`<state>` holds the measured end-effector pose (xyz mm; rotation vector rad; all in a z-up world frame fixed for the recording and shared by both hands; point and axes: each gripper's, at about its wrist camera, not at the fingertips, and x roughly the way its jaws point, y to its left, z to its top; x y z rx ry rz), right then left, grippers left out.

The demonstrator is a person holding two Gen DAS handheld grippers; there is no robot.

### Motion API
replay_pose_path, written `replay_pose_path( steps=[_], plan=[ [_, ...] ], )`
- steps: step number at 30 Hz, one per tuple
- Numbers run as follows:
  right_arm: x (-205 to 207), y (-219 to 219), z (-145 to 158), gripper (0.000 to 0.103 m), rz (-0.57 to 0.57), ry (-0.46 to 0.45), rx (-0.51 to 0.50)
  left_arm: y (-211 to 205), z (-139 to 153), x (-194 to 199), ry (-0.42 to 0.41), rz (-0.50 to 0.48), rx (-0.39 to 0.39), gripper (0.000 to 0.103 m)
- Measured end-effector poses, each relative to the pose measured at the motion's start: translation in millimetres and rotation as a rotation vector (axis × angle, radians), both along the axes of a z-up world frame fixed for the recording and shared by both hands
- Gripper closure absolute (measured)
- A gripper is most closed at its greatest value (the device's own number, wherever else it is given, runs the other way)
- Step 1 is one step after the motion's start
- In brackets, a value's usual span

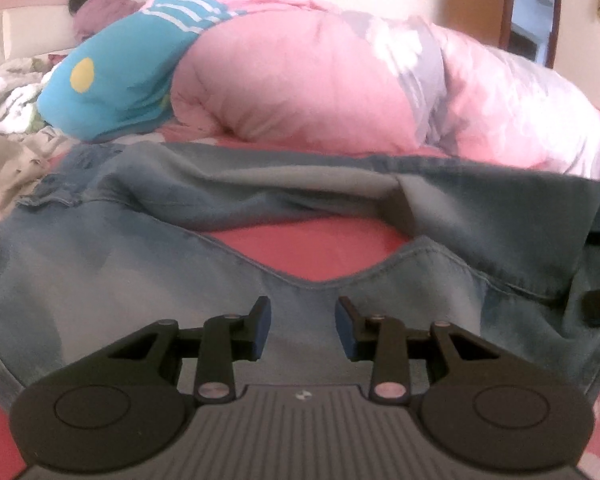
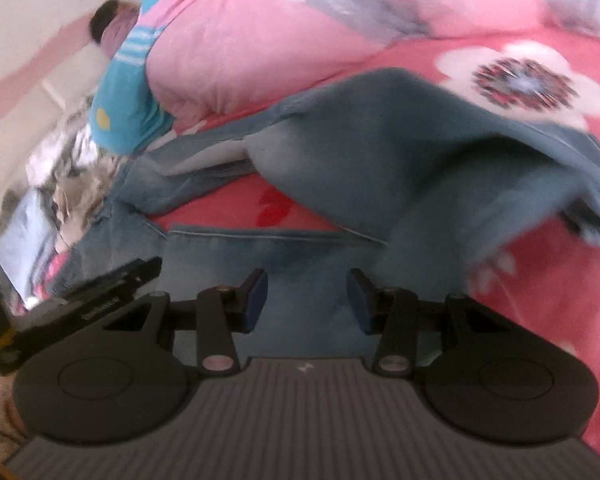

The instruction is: Fold clothes

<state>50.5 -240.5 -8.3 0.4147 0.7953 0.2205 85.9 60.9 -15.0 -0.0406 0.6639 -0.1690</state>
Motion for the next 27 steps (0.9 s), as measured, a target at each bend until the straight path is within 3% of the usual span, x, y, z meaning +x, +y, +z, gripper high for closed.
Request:
replay_pose_path(
  steps=[5, 11, 17, 22, 23, 25, 27],
  plan=[
    [-31, -39, 10, 0.057, -0.081, -0.045, 0.009, -20, -2, 8, -0.011, -0.015, 0.018, 0.066],
    [-49, -63, 21, 0.052, -0.157, -0.116, -0.078, -37, -7, 14, -0.009, -0.050, 0.039, 0.066],
    [-43, -82, 11, 0.042, -0.254, -0.103, 0.017, -36, -4, 17, -0.010, -0.050, 0.020, 0.066],
    [-26, -100, -8, 0.042, -0.331, -0.089, 0.122, -40, 2, 16, -0.039, -0.050, 0.015, 0.066],
    [-23, -104, -10, 0.059, -0.334, -0.101, 0.147, -42, 3, 16, -0.045, -0.053, 0.016, 0.066],
    [-18, -109, -10, 0.101, -0.310, -0.135, 0.190, -44, 4, 17, -0.055, -0.058, 0.016, 0.066],
    [-21, -109, -3, 0.101, -0.331, -0.137, 0.208, -46, 6, 20, -0.059, -0.065, 0.014, 0.066]
  ],
)
